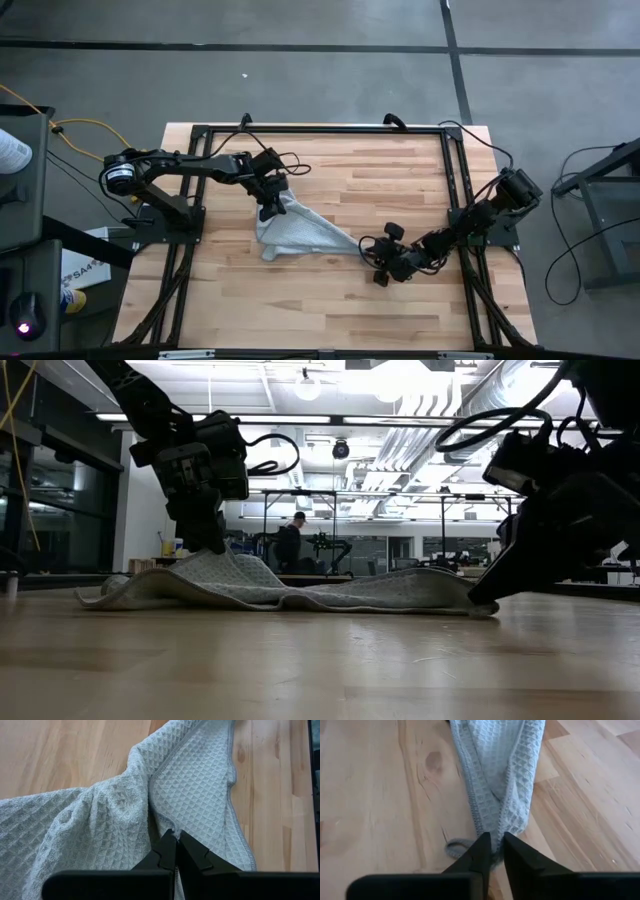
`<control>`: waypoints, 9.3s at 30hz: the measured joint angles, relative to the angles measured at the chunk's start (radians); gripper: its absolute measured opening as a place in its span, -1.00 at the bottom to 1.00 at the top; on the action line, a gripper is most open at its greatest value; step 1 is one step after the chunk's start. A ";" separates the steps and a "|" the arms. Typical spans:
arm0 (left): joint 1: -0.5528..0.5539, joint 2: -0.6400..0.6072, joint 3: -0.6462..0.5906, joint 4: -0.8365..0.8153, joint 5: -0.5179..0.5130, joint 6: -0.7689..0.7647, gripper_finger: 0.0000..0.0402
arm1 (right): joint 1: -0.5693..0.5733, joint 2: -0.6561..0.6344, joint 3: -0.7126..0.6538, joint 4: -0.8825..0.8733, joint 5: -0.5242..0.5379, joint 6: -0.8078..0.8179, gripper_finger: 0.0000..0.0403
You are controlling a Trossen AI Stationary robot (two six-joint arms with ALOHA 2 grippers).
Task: Fold microfiber towels
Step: Fold the gray microfiber towel
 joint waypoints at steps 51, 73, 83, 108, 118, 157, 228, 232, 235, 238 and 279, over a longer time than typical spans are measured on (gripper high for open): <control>-0.150 -0.516 0.025 0.013 -0.836 0.059 -1.00 | -0.287 -0.601 0.000 -0.159 0.509 -0.617 -0.98; -0.150 -0.515 0.175 0.021 -1.006 0.227 -1.00 | -0.433 -0.612 0.000 0.413 0.564 -1.273 -0.98; -0.149 -0.509 0.175 0.146 -1.028 0.320 -1.00 | -0.511 -0.612 0.000 0.560 0.467 -1.428 -0.98; -0.149 -0.473 0.175 0.484 -1.097 0.657 -1.00 | -0.692 -0.612 0.121 0.758 0.152 -1.530 -0.98; -0.150 -0.473 0.175 0.427 -1.092 0.624 -1.00 | -0.627 -0.612 0.149 0.617 0.228 -1.506 -0.98; -0.119 -0.453 0.328 0.297 -0.571 0.419 -1.00 | -0.664 -0.613 0.148 0.623 0.260 -1.522 -0.98; -0.694 -0.409 0.242 -0.221 -0.906 -0.109 -1.00 | 0.240 -0.616 0.148 -0.371 0.521 -0.359 -0.98; -0.729 -0.388 0.242 -0.237 -0.906 -0.146 -1.00 | 0.241 -0.616 0.148 -0.442 0.403 -0.256 -0.98; -0.753 -0.349 0.242 -0.230 -0.906 -0.169 -1.00 | 0.240 -0.616 0.148 -0.483 0.318 -0.184 -0.98; -0.778 -0.294 0.242 -0.227 -0.906 -0.194 -1.00 | 0.240 -0.608 0.148 -0.495 0.257 -0.132 -0.98; -0.949 0.076 0.167 0.133 -0.597 -0.285 -1.00 | 0.296 -0.190 0.148 -0.348 -0.169 0.378 -0.98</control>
